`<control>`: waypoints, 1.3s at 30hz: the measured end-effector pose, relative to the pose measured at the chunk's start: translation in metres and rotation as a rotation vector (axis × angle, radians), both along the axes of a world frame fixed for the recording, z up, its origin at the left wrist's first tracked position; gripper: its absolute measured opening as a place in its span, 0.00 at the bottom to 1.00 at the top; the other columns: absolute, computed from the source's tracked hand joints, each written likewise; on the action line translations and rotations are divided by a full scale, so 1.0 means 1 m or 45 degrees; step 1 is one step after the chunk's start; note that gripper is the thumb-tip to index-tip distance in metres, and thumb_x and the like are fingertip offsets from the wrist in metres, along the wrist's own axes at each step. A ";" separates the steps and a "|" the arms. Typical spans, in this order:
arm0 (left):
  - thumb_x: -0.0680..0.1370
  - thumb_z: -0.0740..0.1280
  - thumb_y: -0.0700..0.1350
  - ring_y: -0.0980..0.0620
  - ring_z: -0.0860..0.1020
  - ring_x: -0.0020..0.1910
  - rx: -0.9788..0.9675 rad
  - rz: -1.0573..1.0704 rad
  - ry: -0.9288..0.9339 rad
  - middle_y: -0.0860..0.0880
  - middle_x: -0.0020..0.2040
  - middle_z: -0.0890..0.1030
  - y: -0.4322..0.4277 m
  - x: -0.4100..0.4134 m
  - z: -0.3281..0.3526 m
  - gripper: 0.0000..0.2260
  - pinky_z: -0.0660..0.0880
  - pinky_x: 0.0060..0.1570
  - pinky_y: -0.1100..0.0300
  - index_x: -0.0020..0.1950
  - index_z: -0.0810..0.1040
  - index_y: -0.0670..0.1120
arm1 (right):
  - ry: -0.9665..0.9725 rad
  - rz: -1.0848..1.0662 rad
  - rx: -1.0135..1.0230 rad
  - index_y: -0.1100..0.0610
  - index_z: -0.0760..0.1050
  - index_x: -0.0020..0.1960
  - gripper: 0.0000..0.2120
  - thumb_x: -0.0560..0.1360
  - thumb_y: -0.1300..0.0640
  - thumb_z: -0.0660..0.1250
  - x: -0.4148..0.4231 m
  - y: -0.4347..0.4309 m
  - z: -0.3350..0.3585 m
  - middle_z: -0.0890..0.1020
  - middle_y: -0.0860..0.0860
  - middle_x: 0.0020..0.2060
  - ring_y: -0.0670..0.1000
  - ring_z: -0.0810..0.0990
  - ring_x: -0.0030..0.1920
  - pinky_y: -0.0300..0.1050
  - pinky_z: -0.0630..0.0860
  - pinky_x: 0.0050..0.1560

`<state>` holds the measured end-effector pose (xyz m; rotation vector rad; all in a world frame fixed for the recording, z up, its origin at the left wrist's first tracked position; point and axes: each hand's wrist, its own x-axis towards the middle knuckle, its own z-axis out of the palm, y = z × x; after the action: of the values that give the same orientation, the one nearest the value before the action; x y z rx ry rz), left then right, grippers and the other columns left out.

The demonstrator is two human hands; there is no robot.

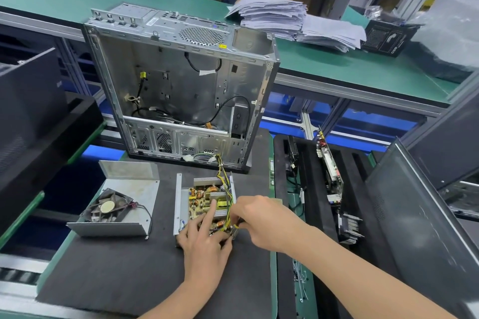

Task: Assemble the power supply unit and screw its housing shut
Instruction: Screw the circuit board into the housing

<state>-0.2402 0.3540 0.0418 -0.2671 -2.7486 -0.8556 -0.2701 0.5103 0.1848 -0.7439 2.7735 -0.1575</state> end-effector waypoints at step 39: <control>0.71 0.60 0.45 0.42 0.85 0.50 -0.146 0.141 0.183 0.57 0.63 0.84 0.009 0.000 0.010 0.16 0.67 0.55 0.48 0.46 0.87 0.50 | 0.093 0.628 0.413 0.61 0.75 0.60 0.13 0.76 0.67 0.68 0.015 -0.022 0.013 0.77 0.57 0.49 0.58 0.77 0.43 0.54 0.80 0.37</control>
<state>-0.2402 0.3629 0.0523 -0.1874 -2.6534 -0.6262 -0.2555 0.4887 0.1976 -1.3192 2.4899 0.4093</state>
